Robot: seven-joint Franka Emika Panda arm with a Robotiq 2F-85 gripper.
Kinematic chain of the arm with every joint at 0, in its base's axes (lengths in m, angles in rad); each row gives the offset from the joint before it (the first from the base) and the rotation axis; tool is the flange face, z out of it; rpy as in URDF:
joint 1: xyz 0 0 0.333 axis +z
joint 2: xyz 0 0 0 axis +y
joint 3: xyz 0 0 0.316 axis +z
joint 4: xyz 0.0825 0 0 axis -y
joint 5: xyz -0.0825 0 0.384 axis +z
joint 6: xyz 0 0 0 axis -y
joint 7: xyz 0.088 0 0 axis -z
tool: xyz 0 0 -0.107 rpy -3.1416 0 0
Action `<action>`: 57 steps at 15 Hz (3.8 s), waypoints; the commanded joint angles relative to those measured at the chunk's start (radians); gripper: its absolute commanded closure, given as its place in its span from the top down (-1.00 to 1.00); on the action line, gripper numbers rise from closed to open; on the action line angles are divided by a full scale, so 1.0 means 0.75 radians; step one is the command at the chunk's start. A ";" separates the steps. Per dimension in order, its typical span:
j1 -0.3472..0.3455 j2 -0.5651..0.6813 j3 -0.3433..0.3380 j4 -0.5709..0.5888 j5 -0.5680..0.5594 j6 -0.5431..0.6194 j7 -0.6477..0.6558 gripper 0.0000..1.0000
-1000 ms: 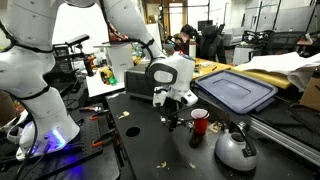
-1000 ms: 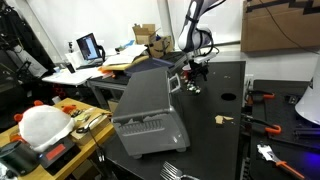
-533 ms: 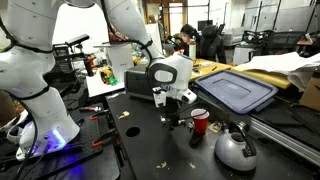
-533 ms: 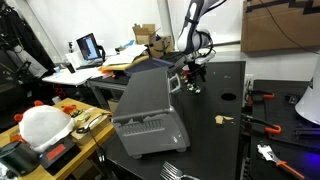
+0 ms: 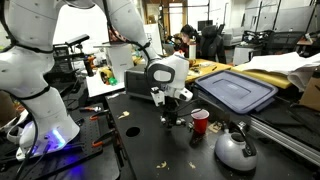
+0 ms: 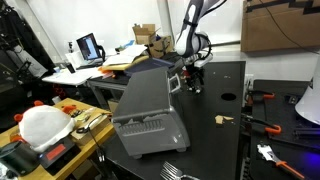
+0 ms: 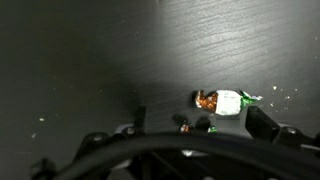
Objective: Pick the sweets from the table and put them in the red cup
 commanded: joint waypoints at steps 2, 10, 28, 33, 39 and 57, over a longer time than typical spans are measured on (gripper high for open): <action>0.027 -0.030 0.017 -0.047 -0.025 0.051 -0.022 1.00; 0.056 -0.004 0.014 -0.023 -0.065 0.138 -0.014 1.00; 0.035 0.029 0.016 0.007 -0.059 0.214 -0.010 -0.43; 0.022 -0.007 0.018 -0.031 -0.050 0.231 -0.013 -1.00; -0.023 -0.092 0.027 -0.109 -0.024 0.245 -0.034 -0.95; -0.077 -0.319 0.024 -0.116 0.154 0.222 -0.034 -0.95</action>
